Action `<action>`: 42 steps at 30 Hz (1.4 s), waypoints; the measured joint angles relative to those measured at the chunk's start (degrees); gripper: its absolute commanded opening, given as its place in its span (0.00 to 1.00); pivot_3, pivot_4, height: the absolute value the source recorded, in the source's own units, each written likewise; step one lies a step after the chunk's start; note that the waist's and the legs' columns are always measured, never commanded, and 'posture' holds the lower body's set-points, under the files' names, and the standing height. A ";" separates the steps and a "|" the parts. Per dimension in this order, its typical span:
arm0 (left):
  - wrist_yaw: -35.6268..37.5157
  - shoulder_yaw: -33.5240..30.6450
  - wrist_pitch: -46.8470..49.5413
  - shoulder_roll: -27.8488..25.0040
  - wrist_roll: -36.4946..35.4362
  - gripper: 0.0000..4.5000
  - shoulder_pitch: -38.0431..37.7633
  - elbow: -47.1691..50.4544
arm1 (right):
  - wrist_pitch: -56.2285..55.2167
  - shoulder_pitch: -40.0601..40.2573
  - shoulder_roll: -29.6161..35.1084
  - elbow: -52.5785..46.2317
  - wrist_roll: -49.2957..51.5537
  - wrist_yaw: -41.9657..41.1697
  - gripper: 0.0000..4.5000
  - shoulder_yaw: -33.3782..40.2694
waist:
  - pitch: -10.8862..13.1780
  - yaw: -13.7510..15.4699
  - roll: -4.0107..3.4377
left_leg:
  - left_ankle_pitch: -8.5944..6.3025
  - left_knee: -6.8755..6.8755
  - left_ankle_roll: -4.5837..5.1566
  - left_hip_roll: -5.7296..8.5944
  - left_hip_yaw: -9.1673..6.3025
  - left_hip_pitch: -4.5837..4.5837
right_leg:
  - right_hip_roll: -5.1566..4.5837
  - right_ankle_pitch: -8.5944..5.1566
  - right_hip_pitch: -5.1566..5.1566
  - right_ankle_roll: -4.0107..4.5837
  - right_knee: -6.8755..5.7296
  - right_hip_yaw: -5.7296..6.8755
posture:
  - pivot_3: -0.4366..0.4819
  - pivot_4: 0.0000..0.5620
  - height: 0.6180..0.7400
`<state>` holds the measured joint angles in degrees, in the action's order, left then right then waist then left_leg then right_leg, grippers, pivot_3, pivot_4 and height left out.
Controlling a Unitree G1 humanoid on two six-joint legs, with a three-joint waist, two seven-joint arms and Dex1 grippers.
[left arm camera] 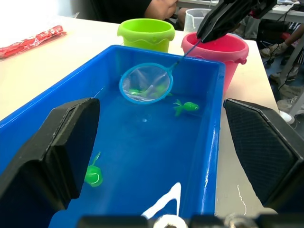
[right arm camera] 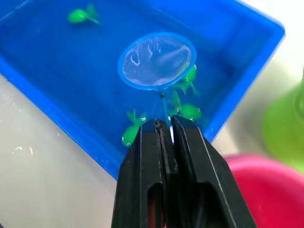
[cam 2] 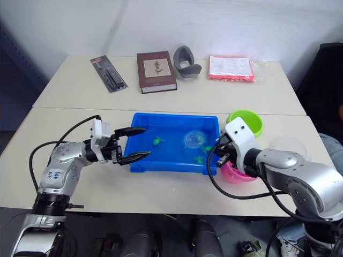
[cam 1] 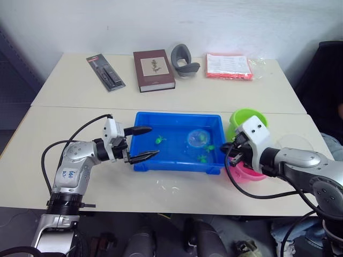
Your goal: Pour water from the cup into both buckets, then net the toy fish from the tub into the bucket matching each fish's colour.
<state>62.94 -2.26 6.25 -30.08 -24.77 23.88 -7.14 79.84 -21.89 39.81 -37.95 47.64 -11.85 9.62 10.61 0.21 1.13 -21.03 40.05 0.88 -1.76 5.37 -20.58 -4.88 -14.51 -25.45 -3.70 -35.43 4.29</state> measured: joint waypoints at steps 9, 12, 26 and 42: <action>-0.16 0.03 0.00 -0.05 0.00 1.00 -0.56 0.11 | 9.76 -0.10 -18.32 -0.38 -1.09 8.85 0.00 9.78 | 0.00 -0.43 -0.01 | 0.01 -0.02 -0.01 -0.03 0.05 0.00 | 0.13 0.00 -0.06 -0.01 -0.11 -0.04 | 0.48 0.27 1.00; -0.16 0.04 0.00 -0.05 0.00 1.00 -0.55 0.44 | 11.78 -0.07 -24.98 -0.18 -1.67 10.70 0.00 13.31 | 0.00 -0.41 -0.01 | 0.02 -0.03 -0.02 -0.03 0.05 0.00 | 0.17 0.00 -0.07 0.00 -0.12 -0.03 | 0.48 0.27 1.00; -0.14 0.04 0.00 -0.06 0.11 1.00 -0.46 0.42 | 12.39 0.65 -31.91 2.81 16.07 17.31 0.00 15.29 | 0.01 -0.49 -0.03 | 0.01 -0.05 0.01 -0.03 0.04 0.00 | 0.18 0.00 -0.07 0.00 -0.11 -0.04 | 0.48 0.27 1.00; 0.48 0.97 0.00 0.26 0.14 1.00 -0.27 0.36 | -15.76 1.55 27.24 -7.54 -9.24 0.88 0.00 -15.53 | 0.07 -0.49 -0.12 | -0.10 -0.12 0.14 -0.01 0.12 -0.05 | 0.34 0.01 -0.09 -0.06 0.46 -0.04 | 0.48 0.27 1.00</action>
<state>63.42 -1.30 6.25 -29.82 -24.62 23.61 -6.77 64.08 -20.33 67.04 -45.48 38.39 -10.97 -5.91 10.69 -0.27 1.01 -21.13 39.93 1.02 -1.77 5.50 -20.63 -4.54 -14.49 -25.54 -3.76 -34.97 4.25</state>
